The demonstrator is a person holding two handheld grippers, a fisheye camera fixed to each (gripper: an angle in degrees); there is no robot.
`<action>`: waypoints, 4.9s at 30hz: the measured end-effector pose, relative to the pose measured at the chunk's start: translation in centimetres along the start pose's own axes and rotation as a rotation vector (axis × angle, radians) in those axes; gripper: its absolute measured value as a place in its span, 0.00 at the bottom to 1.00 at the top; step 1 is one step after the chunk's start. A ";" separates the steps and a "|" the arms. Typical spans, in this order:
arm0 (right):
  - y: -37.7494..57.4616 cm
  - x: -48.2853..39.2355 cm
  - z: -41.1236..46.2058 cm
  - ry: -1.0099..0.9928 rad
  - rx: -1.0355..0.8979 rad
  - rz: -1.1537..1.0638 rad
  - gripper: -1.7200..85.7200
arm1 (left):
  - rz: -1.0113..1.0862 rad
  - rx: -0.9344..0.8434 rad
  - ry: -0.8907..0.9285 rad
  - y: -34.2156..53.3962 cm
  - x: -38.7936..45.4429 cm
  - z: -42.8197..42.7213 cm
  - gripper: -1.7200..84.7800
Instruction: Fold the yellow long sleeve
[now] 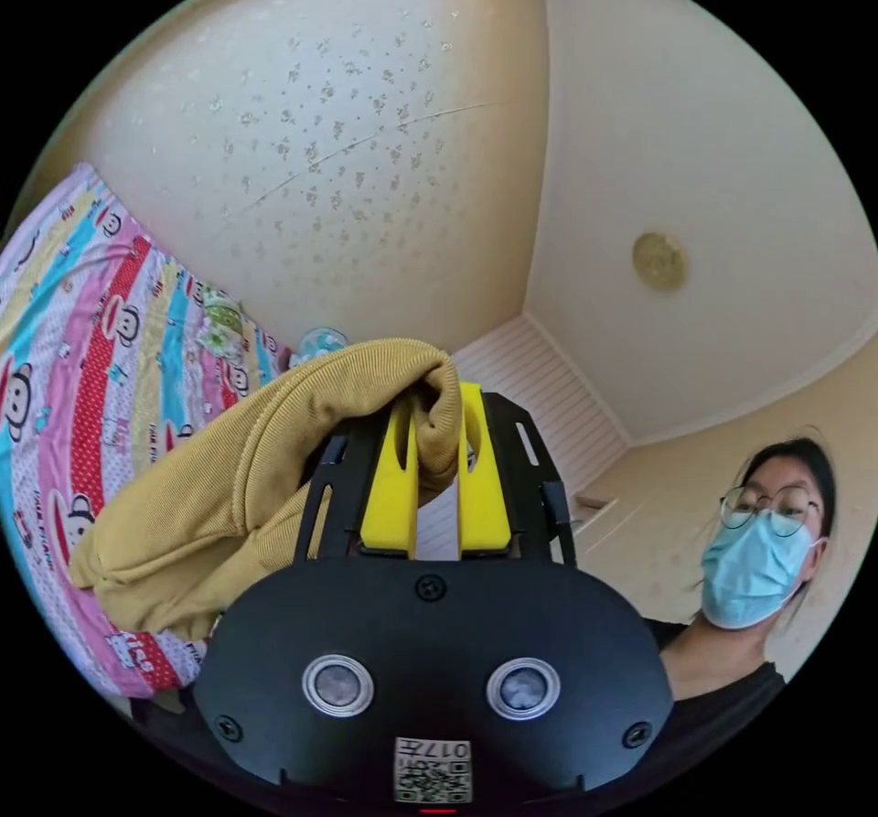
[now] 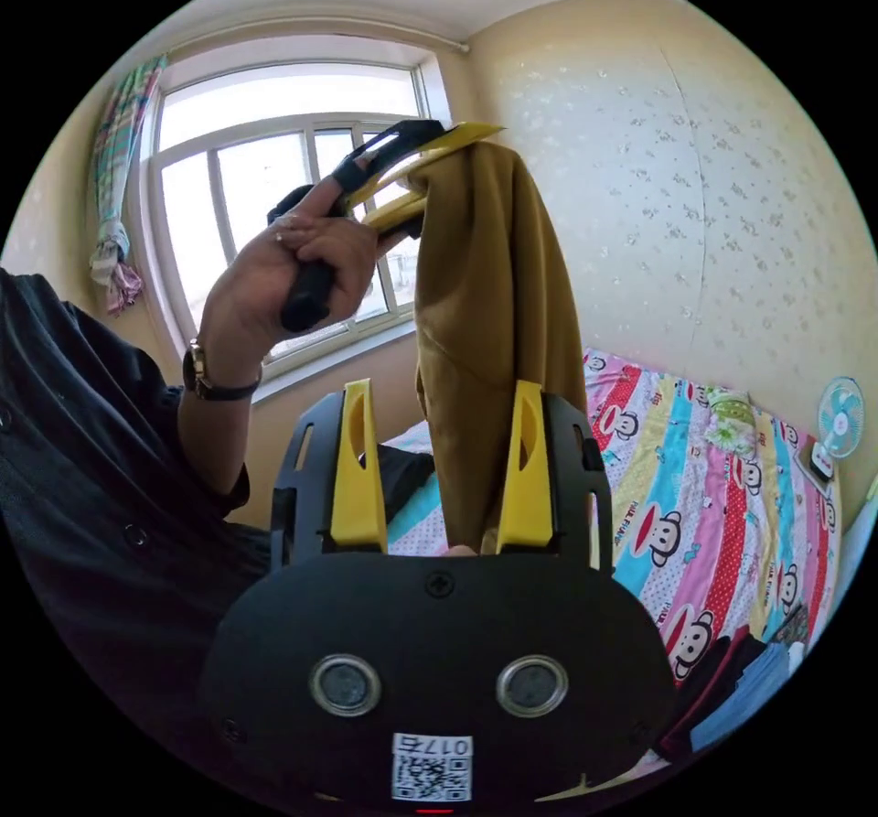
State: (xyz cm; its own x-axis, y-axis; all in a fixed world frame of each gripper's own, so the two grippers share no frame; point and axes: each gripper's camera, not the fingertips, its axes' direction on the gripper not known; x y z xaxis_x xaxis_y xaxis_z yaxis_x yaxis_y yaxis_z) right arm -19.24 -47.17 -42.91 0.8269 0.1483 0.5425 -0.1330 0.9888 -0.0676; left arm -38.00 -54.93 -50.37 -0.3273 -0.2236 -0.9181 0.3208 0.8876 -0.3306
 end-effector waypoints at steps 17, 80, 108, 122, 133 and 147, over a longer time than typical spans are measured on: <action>-4.5 -0.5 -8.6 0.355 0.263 -0.114 0.07 | 0.275 -0.402 -0.035 0.8 2.8 -0.4 0.21; 2.3 60.2 16.6 0.102 -0.665 0.730 0.14 | -0.499 -0.398 -1.139 -3.3 -53.4 -10.0 0.21; -7.0 72.6 10.0 -0.001 -0.695 0.887 0.17 | -0.622 -0.082 -0.934 -10.1 -49.9 -34.7 0.18; 1.5 61.7 2.1 -0.156 -1.080 0.908 0.06 | -0.965 -0.550 -0.684 6.8 -46.8 -29.4 0.06; -1.1 66.1 3.4 -0.298 -0.615 1.260 0.12 | -0.801 -0.314 -0.854 0.9 -42.5 -34.4 0.15; -7.0 73.7 20.4 -0.398 -0.220 1.262 0.14 | -0.685 -0.243 -0.628 -11.5 -56.9 -21.9 0.16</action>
State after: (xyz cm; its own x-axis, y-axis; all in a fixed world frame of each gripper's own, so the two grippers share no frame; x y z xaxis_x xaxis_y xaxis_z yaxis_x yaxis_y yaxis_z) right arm 31.47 -43.52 14.62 -0.0139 0.9772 0.2120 -0.5605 0.1680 -0.8109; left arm -42.51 -43.55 10.46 0.1829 -0.8373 -0.5153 0.0202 0.5272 -0.8495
